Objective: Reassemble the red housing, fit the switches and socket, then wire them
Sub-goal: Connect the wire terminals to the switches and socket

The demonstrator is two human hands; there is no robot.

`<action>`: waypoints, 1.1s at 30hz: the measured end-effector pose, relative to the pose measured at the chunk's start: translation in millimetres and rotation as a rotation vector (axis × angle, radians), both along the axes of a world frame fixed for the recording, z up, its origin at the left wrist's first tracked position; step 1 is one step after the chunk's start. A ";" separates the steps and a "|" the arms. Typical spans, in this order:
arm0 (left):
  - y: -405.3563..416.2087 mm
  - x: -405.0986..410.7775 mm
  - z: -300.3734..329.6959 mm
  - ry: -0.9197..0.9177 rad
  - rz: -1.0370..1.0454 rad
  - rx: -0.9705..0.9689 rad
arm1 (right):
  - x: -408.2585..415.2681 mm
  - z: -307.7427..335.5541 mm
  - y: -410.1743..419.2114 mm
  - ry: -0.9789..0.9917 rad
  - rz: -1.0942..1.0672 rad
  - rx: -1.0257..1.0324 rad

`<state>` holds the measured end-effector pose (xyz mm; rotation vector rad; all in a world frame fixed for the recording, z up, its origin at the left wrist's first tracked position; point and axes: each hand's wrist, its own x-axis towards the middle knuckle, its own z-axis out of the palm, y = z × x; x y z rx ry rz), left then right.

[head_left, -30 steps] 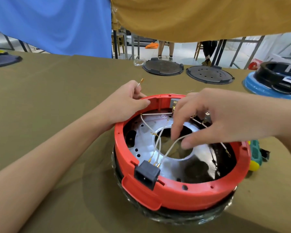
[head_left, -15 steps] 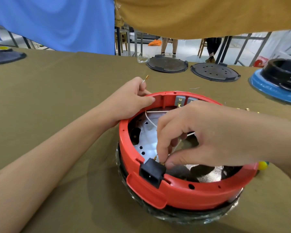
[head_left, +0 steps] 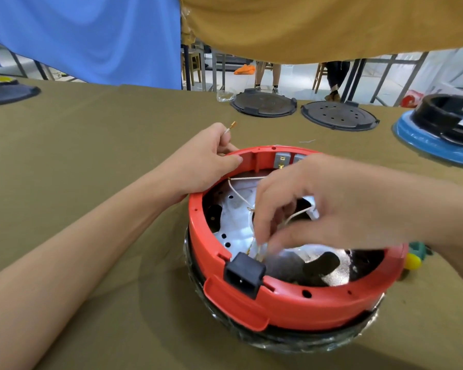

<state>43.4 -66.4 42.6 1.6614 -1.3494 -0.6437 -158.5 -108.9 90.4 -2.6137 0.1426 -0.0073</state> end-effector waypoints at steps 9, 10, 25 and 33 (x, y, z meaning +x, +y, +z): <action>-3.6 2.3 3.7 -0.125 0.065 -0.048 | -16.4 -12.6 -82.3 -0.035 -0.574 -0.292; -3.2 1.9 4.6 -0.162 0.056 -0.059 | -16.1 -15.9 -85.3 -0.023 -0.577 -0.240; -36.7 -21.2 40.3 -0.029 -0.592 0.070 | -10.1 -35.0 -79.6 -0.315 -0.547 0.221; -41.2 -19.3 36.2 -0.004 -0.678 0.175 | -11.3 -36.8 -81.6 -0.298 -0.564 0.258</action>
